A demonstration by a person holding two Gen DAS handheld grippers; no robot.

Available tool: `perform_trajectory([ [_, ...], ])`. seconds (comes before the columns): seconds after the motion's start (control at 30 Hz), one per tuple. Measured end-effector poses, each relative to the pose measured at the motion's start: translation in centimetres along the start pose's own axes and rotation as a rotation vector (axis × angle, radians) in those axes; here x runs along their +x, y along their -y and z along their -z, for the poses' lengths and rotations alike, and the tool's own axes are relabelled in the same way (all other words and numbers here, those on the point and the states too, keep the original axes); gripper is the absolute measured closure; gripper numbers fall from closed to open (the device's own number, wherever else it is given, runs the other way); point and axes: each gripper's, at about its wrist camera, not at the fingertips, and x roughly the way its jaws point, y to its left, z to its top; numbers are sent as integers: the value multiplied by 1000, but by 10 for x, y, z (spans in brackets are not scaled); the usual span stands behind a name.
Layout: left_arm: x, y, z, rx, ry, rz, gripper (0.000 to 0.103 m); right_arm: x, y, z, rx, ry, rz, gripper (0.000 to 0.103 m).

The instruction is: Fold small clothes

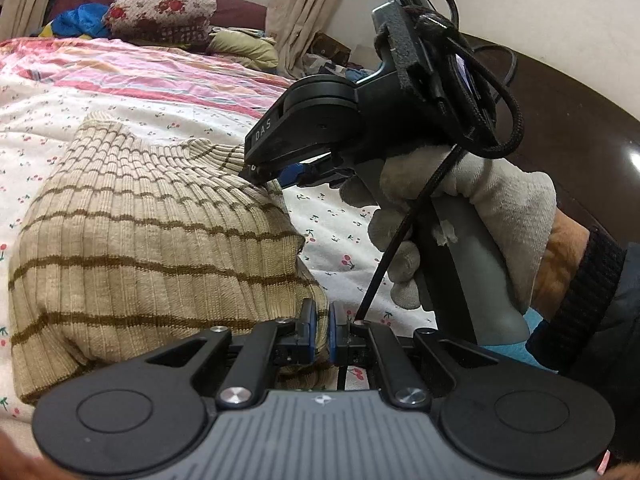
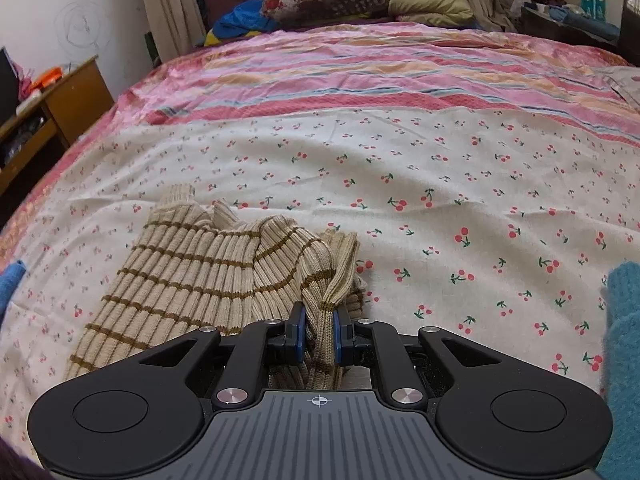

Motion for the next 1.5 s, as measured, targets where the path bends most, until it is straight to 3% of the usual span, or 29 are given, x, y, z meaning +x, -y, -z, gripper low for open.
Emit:
perform_trajectory([
  [0.17, 3, -1, 3, 2, -7, 6, 90, -9, 13, 5, 56, 47, -19, 91],
  [0.47, 9, -5, 2, 14, -51, 4, 90, 3, 20, 14, 95, 32, -5, 89],
  [0.53, 7, -6, -1, 7, -59, 1, 87, 1, 18, 14, 86, 24, 1, 84],
  [0.77, -10, 5, -3, 11, -50, 26, 67, -29, 23, 15, 127, 67, -15, 81],
  [0.93, -44, 5, 6, 56, -46, 46, 65, -70, 29, 41, 146, 109, -58, 81],
  [1.07, -79, -7, 16, 93, -27, 2, 65, -101, 19, 81, 119, 107, -136, 81],
  [1.23, -95, -26, 9, 91, 16, -82, 65, -112, -2, 115, 57, 77, -201, 81],
  [1.37, -95, -33, 2, 87, 40, -124, 64, -102, -16, 119, -18, 63, -200, 78],
  [1.47, -93, -35, -1, 103, 53, -151, 64, -92, -24, 120, -71, 50, -141, 78],
  [1.5, -92, -37, -1, 112, 54, -160, 64, -89, -24, 121, -78, 33, -129, 87],
])
